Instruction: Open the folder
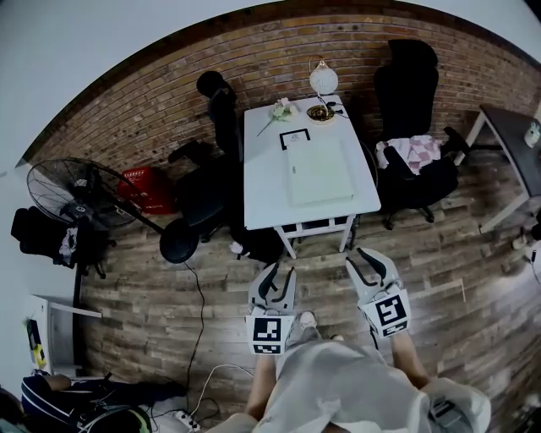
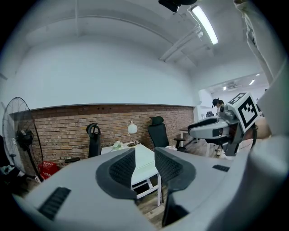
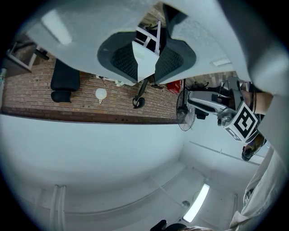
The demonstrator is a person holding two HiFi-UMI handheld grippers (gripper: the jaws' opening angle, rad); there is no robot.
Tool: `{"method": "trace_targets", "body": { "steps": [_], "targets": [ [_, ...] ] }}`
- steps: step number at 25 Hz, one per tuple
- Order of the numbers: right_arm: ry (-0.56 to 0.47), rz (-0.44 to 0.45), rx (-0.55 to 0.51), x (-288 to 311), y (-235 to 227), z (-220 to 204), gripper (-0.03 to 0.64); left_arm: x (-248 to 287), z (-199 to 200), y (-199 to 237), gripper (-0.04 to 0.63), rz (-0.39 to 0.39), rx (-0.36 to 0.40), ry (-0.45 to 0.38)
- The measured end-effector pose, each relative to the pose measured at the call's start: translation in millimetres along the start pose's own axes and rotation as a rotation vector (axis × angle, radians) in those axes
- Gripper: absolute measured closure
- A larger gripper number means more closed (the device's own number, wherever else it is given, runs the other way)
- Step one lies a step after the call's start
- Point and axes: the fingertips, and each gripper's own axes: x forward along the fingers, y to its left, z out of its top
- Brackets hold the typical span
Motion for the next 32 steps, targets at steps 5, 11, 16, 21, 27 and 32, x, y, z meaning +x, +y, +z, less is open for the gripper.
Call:
{"method": "trace_targets", "body": {
  "steps": [5,11,16,21,27,32],
  "targets": [
    [0.011,-0.018,0.000,27,-1,0,0.499,16,-4,24,0.465,-0.019,-0.003,0.001],
    [0.031,-0.045,0.004,59,-4,3,0.499,37,-4,53,0.465,-0.050,-0.001,0.004],
    [0.043,-0.070,-0.003,81,0,8,0.499,49,-3,76,0.465,-0.076,-0.003,-0.006],
    [0.054,-0.098,-0.006,98,2,10,0.499,60,-5,94,0.465,-0.101,-0.003,-0.007],
    [0.064,-0.130,0.004,106,2,5,0.499,71,-8,102,0.465,-0.132,-0.004,-0.013],
    [0.077,-0.158,0.047,117,-5,6,0.499,84,-5,109,0.465,-0.154,0.005,-0.011]
  ]
}}
